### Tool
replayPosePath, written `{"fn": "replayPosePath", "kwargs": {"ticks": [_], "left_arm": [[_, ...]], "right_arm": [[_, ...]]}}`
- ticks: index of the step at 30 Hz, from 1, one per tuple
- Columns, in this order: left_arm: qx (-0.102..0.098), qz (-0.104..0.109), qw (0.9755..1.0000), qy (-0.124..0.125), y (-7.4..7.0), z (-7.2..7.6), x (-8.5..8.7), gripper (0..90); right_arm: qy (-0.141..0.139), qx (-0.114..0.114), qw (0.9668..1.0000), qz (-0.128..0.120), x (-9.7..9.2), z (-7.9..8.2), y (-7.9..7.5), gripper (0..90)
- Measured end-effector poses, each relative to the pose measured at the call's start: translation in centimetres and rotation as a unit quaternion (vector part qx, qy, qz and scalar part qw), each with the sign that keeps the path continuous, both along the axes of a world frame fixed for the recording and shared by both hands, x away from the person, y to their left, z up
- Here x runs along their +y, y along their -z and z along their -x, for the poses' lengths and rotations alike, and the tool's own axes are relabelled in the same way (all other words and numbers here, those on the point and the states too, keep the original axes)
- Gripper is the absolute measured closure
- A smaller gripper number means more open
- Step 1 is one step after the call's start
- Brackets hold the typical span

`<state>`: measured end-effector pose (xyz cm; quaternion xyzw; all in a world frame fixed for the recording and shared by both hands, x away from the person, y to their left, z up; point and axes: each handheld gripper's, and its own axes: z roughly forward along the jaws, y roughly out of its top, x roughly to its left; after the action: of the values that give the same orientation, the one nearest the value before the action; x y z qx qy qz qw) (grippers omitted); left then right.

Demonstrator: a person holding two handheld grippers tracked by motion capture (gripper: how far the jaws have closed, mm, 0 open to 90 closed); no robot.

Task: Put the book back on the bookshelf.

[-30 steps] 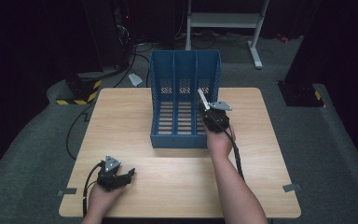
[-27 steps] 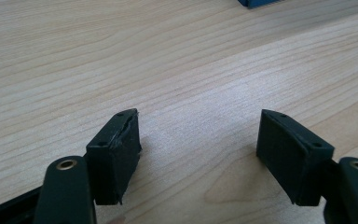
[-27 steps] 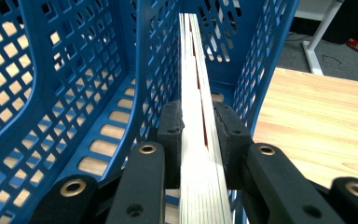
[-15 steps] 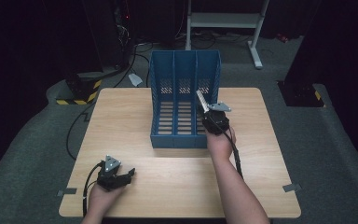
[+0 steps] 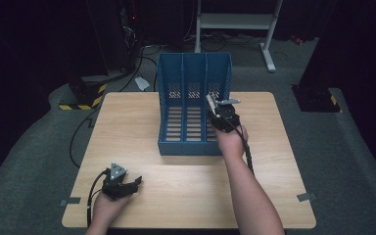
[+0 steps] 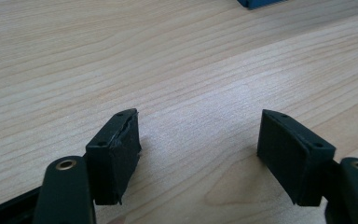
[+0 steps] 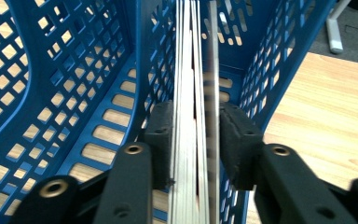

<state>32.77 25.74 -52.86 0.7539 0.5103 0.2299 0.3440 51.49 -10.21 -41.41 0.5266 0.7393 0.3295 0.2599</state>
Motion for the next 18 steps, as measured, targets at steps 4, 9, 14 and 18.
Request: {"fn": "replayPosePath", "kwargs": {"ticks": [4,9,14,18], "left_arm": [[0.000,-0.001,1.0000,0.001,0.00,-0.01,0.01,29.6],[0.000,-0.001,1.0000,0.000,0.01,0.00,-0.02,29.8],[0.000,-0.001,1.0000,0.000,0.00,0.00,-0.03,29.8],[0.000,-0.002,1.0000,0.001,0.00,0.00,-0.02,29.7]], "right_arm": [[-0.005,0.006,0.9999,0.009,0.02,-0.30,-0.23,73.2],[0.000,0.007,1.0000,0.007,-0.14,-0.37,-0.24,76.1],[0.022,0.000,0.9997,0.011,0.04,-0.29,-0.19,76.5],[0.051,-0.013,0.9985,0.015,0.23,-0.21,-0.30,76.6]]}}
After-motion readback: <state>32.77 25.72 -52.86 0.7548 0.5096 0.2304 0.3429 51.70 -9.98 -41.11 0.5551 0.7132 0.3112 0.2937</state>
